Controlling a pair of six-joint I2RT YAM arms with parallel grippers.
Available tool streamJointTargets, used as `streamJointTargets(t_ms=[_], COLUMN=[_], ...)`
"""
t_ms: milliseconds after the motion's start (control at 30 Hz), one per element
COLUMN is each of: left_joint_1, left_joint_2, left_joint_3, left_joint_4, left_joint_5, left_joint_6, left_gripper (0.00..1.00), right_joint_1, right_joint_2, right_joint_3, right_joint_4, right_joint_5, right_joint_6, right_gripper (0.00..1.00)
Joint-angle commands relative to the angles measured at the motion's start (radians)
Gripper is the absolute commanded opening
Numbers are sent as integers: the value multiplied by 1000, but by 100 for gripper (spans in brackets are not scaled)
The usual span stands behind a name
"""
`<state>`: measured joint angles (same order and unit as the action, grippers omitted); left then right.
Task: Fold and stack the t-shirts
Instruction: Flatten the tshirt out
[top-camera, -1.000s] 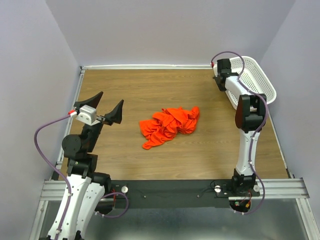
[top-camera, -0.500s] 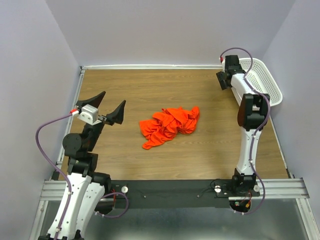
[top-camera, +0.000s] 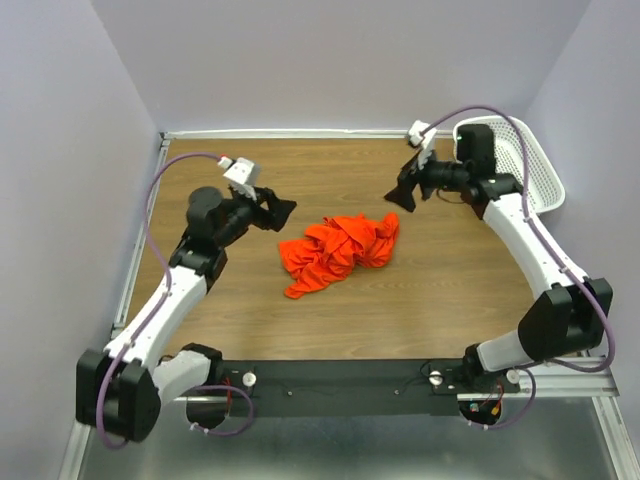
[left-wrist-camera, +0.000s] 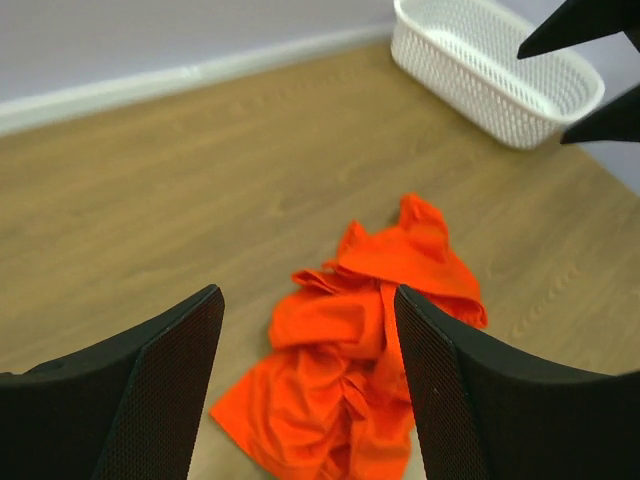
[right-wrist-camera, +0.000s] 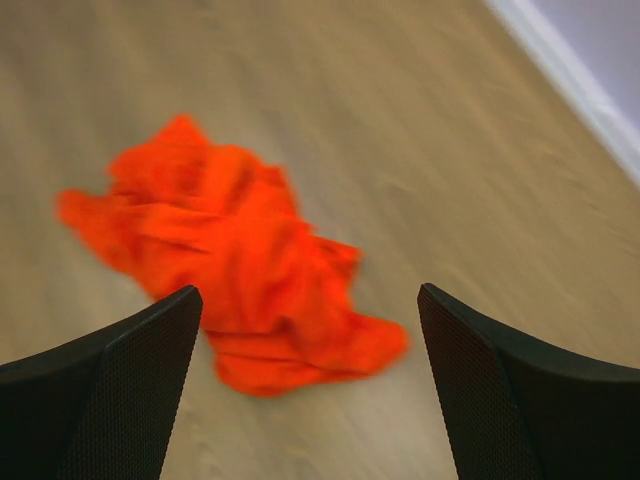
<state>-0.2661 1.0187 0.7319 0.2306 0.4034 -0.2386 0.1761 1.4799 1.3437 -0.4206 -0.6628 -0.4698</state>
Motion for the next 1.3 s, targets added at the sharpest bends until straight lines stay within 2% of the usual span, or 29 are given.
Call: streamJointTargets(t_ms=[0,100,133,333,467,500,533,567,667,800,967,1033,1067,1133,1200,1233,1267], left_joint_1=[-93,-114,-117,-120,-120,-120,-120,-120,-122,-130,-168,-174,-176,-179,-182,-180,-183], left_joint_2=[107,126,139,161,124,97,83,72,41,76,210,269,287,326,351,374,385], left_joint_3=[75,75,72,51,17,-15,-34,-75,-165,-244,-266,-252,-243,-236,-217,-209,-203], left_joint_4=[-193,-229,-253,-310,-324,-314,-301,-289,-235,-130,-57,-37,-33,-10,-4,-4,-4], left_joint_5=[-95,-172,-223,-324,-374,-382,-380,-379,-344,-307,-308,-316,-321,-334,-339,-337,-337], left_joint_6=[24,53,61,1,-119,-204,-240,-324,-410,-484,-493,-482,-479,-476,-464,-459,-455], left_gripper=[77,77,78,80,80,80,79,79,77,76,76,76,75,74,72,70,69], right_joint_1=[165,300,321,390,393,393,395,392,392,378,344,330,326,323,318,316,316], right_joint_2=[71,147,225,410,433,418,407,396,333,270,264,266,261,255,252,246,246], right_joint_3=[-87,-39,18,140,138,126,121,117,106,75,34,29,29,25,25,23,22], right_joint_4=[-40,-37,-38,-37,-38,-37,-37,-34,-30,-26,-23,-23,-23,-21,-21,-20,-21], right_joint_5=[-188,25,154,374,430,452,460,462,466,427,349,322,319,309,307,296,290], right_joint_6=[88,161,221,312,326,321,321,318,318,306,304,306,304,303,304,304,304], right_gripper=[94,94,94,92,70,63,58,46,37,41,41,31,19,8,8,14,40])
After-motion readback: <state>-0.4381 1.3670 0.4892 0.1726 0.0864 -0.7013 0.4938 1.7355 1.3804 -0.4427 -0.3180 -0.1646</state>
